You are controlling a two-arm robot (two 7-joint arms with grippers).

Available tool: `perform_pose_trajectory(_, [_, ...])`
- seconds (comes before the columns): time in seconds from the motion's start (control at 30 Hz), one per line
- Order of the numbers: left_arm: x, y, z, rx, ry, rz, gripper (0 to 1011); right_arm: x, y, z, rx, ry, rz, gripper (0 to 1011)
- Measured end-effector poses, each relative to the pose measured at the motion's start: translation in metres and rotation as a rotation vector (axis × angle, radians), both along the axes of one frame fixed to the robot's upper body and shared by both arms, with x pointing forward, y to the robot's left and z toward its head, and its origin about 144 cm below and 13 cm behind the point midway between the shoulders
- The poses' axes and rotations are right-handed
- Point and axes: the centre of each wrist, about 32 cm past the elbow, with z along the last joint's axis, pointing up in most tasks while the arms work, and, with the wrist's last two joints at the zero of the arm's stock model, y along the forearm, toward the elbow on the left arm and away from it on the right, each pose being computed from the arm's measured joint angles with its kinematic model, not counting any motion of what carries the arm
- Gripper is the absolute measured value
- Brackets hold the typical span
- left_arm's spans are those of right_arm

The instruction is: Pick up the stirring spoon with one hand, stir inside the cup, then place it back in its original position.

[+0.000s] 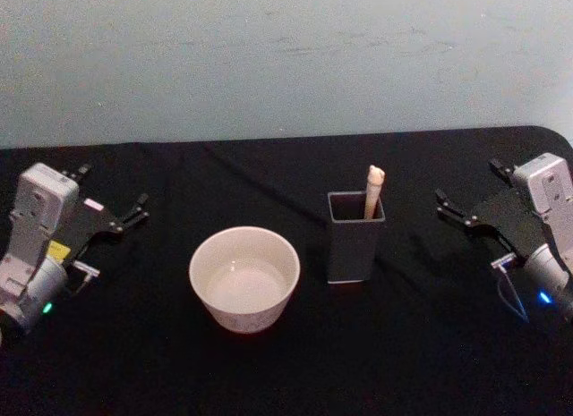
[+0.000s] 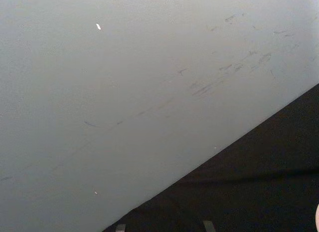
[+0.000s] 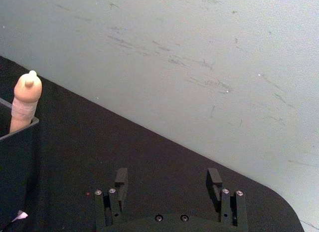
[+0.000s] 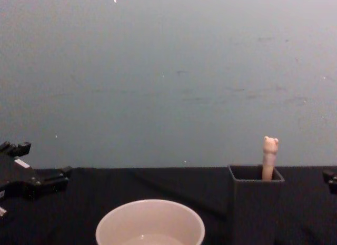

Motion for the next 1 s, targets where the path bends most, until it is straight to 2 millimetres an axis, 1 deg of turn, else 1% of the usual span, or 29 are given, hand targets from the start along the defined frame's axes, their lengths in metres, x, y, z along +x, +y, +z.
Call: perform_pose_trajectory(1.0, [0.0000,0.0000,0.0000,0.000,0.000,0.000,1001,0.0000,0.0000,0.0000,0.000,0.000,0.000,1002])
